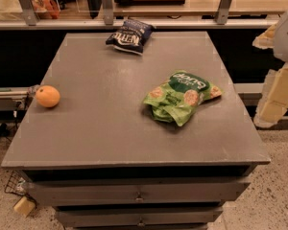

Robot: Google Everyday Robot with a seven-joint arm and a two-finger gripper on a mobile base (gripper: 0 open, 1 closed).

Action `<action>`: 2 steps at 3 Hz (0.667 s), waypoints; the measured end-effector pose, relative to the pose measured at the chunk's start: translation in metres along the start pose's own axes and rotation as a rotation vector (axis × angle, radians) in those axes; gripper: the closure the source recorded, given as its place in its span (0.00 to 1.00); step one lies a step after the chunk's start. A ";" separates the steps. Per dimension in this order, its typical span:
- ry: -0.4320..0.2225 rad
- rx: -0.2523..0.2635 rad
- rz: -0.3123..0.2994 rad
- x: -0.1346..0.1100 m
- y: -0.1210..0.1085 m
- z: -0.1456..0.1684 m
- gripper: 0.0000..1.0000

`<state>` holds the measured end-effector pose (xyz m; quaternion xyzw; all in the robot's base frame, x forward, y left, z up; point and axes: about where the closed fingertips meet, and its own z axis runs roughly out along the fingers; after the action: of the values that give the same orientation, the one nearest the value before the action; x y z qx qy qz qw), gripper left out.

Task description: Move green rice chip bag near orange

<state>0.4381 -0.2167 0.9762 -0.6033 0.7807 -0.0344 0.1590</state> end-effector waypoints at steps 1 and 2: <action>0.000 0.000 0.000 0.000 0.000 0.000 0.00; -0.060 -0.021 0.045 -0.005 -0.020 0.025 0.00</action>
Offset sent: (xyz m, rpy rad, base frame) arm 0.0737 0.0060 -0.0503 0.2031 0.0432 -0.0673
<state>0.4649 -0.2136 0.9584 -0.5881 0.7893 -0.0046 0.1765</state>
